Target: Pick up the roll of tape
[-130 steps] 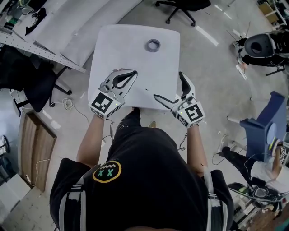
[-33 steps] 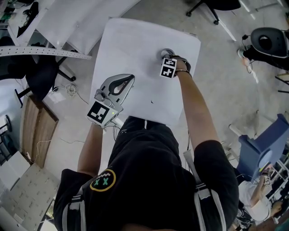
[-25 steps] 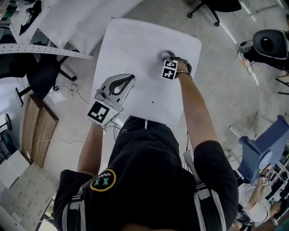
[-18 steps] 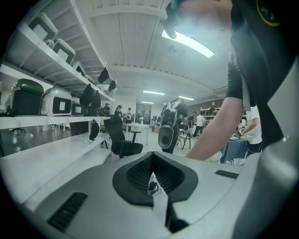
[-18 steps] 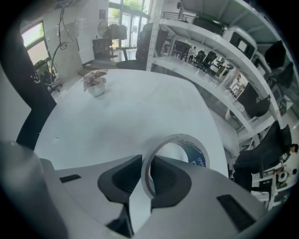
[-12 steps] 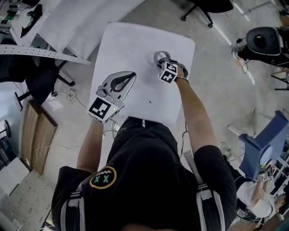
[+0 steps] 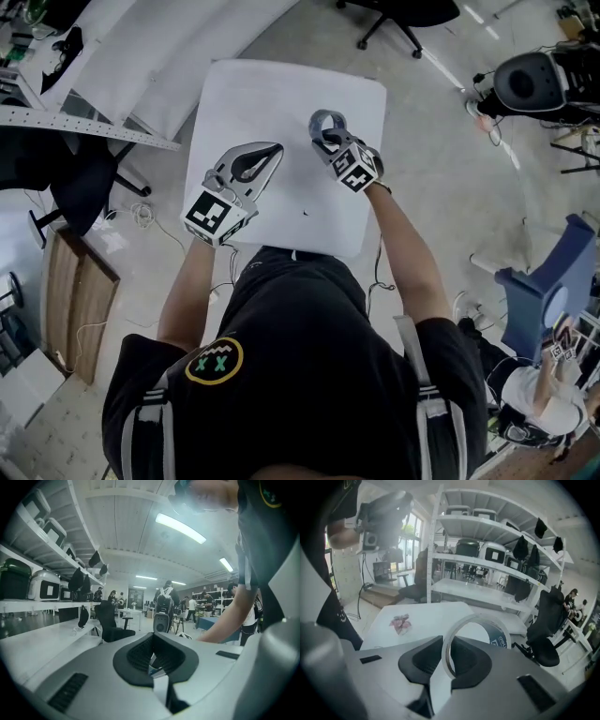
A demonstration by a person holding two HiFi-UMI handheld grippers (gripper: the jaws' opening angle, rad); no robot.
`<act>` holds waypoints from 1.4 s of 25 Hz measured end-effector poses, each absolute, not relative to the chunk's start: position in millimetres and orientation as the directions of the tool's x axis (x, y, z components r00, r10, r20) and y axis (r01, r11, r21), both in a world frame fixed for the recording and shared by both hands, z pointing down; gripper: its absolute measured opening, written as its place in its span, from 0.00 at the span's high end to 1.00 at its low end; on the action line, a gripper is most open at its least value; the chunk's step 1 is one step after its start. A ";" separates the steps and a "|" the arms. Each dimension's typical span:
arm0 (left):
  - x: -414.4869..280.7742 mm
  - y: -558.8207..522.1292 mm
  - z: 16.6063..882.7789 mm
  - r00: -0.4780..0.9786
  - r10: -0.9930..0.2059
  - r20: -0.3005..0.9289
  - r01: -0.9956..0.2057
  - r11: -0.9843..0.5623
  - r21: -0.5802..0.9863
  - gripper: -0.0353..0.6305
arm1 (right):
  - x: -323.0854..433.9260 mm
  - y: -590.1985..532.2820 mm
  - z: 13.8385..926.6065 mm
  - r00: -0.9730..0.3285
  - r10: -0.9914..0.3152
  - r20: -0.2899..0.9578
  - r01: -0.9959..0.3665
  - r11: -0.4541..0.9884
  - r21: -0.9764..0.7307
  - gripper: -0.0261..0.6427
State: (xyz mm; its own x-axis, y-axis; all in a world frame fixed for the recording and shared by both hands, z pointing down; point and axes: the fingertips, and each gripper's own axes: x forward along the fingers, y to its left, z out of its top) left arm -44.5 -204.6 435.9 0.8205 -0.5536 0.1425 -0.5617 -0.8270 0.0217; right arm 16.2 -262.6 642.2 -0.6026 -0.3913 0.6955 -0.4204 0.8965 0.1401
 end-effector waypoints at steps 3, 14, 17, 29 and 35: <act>-42.5 -207.7 433.3 0.831 -0.540 0.137 -0.547 -0.837 0.020 0.92 | 16.6 -259.0 607.4 -0.634 -0.445 0.632 -0.464 0.873 0.149 0.85; -26.6 -211.2 421.8 0.859 -0.499 0.118 -0.502 -0.865 0.000 0.92 | 29.8 -231.6 476.8 -0.712 -0.595 0.374 -0.564 0.801 0.202 0.85; -22.1 -210.6 419.8 0.863 -0.492 0.116 -0.495 -0.869 -0.003 0.92 | 35.2 -223.4 449.3 -0.717 -0.622 0.315 -0.581 0.783 0.222 0.85; -10.8 -201.1 413.1 0.870 -0.482 0.105 -0.484 -0.875 -0.011 0.92 | 46.2 -187.0 391.9 -0.722 -0.676 0.147 -0.626 0.729 0.277 0.85; -1.7 -198.2 411.1 0.873 -0.477 0.103 -0.477 -0.878 -0.017 0.92 | 57.2 -184.9 402.9 -0.709 -0.688 0.154 -0.644 0.721 0.257 0.85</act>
